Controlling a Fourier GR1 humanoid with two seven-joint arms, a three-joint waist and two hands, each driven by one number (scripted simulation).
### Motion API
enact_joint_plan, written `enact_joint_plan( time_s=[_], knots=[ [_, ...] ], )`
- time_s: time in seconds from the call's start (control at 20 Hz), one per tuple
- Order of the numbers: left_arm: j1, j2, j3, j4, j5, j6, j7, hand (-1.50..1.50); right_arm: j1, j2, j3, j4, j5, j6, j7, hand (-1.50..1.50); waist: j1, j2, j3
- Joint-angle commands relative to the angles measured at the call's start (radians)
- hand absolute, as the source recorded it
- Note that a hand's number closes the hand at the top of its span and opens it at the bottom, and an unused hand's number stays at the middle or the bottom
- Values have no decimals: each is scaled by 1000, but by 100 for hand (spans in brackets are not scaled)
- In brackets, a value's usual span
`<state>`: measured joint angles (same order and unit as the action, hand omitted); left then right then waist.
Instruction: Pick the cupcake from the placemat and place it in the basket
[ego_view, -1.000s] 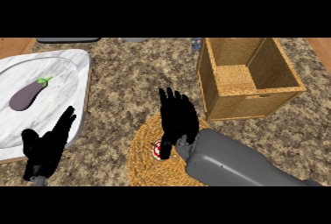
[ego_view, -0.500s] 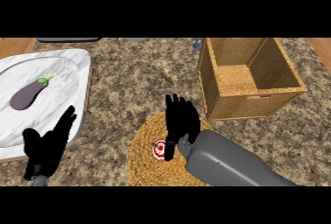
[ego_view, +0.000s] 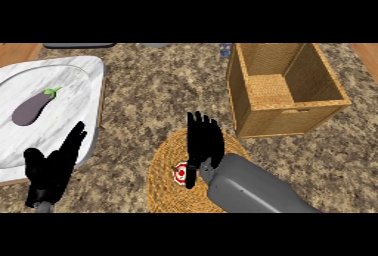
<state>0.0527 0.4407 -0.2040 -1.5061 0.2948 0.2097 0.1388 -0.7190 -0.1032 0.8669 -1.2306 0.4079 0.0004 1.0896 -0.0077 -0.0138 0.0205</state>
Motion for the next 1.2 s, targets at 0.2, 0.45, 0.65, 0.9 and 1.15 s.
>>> enact_joint_plan(
  time_s=[0.2, 0.45, 0.65, 0.9, 1.15],
  knots=[
    [62, -26, -22, 132, 11, -31, 53, 0, 14, 31, 1, 30, 56, 13, 53, 150, 2, 17, -22],
    [84, -55, -48, 61, -12, 10, 86, 0, 1, 33, 49, 57, 123, 45, 39, 150, 13, 14, -21],
    [87, -28, -14, 99, 19, -55, 63, 0, 3, 25, 30, 92, 134, 41, -3, 150, 15, 18, -22],
    [101, -45, -37, 64, -15, -27, 73, 0, 28, 101, 205, -25, 158, 39, 62, 150, 39, 13, -21],
    [54, -35, -5, 97, -5, -46, 91, 0, 33, 102, 301, -93, 212, 3, 119, 150, 24, 13, -22]
  ],
)
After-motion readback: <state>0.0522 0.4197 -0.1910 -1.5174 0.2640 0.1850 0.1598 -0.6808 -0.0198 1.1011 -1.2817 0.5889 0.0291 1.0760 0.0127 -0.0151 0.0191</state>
